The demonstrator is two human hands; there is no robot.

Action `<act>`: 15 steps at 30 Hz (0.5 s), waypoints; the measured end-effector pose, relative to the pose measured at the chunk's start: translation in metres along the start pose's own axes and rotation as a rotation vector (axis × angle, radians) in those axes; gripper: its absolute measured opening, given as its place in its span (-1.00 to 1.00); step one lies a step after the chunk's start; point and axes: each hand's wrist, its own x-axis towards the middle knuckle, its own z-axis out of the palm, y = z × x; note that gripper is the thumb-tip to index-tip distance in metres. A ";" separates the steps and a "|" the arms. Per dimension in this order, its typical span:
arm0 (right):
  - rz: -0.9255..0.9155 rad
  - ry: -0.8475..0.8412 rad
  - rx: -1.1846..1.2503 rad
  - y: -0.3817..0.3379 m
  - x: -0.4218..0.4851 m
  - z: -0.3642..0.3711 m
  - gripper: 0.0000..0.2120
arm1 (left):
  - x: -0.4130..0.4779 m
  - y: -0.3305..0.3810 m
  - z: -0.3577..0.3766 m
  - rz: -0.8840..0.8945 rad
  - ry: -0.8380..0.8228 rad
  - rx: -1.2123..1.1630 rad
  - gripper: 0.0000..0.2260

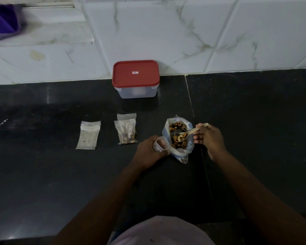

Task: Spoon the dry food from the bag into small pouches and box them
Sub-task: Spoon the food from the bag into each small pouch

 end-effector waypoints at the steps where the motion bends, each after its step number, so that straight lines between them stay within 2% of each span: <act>1: 0.003 0.001 0.019 0.000 0.000 -0.002 -0.80 | 0.000 0.000 -0.001 0.006 0.003 -0.008 -0.59; 4: -0.002 0.001 0.065 -0.004 -0.002 -0.007 -0.80 | -0.002 0.003 -0.003 0.019 0.024 -0.049 -0.68; 15: -0.179 -0.168 0.147 -0.042 -0.032 0.009 -0.81 | 0.002 0.011 -0.005 0.140 0.078 -0.061 -0.66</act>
